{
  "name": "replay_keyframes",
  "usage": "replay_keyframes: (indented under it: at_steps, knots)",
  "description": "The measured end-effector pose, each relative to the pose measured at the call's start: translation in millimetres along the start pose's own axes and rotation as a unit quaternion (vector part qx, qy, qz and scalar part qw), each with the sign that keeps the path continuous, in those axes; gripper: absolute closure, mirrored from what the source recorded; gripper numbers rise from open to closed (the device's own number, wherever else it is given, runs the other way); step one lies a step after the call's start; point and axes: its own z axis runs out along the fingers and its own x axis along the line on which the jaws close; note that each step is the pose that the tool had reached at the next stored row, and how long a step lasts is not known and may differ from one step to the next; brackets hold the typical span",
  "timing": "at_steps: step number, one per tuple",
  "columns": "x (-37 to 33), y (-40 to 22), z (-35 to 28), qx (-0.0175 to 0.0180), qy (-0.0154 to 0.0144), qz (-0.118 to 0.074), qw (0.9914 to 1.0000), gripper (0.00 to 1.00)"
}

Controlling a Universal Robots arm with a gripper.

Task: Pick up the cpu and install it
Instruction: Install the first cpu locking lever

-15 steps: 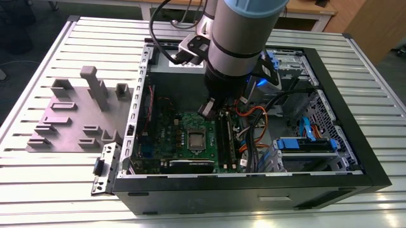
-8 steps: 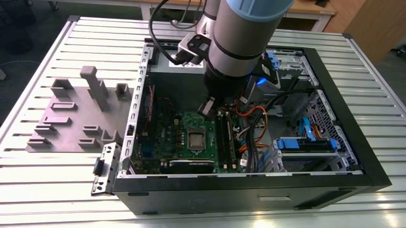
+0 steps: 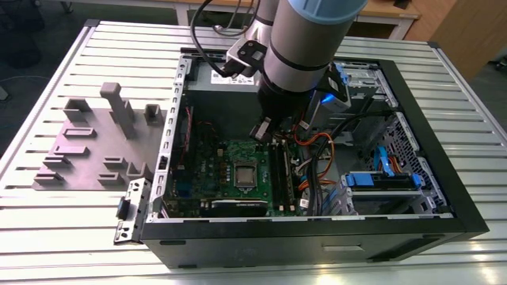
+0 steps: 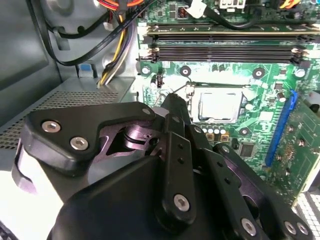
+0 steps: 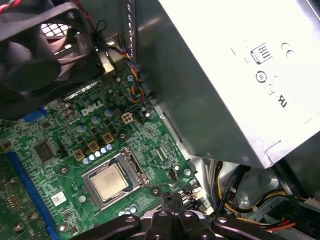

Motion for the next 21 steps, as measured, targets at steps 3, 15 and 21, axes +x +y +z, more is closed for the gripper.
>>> replay_keyframes:
  at_steps: [3, 15, 21]
  knots:
    - [-2.1, 0.6, 1.5, -0.0011, -0.0011, 0.000, 1.00000, 0.89]
    - [-10.8, 1.9, 5.0, -0.0038, -0.0028, 0.000, 0.99999, 0.89]
    - [-11.1, 1.9, 9.0, -0.0094, -0.0111, -0.001, 0.99989, 0.89]
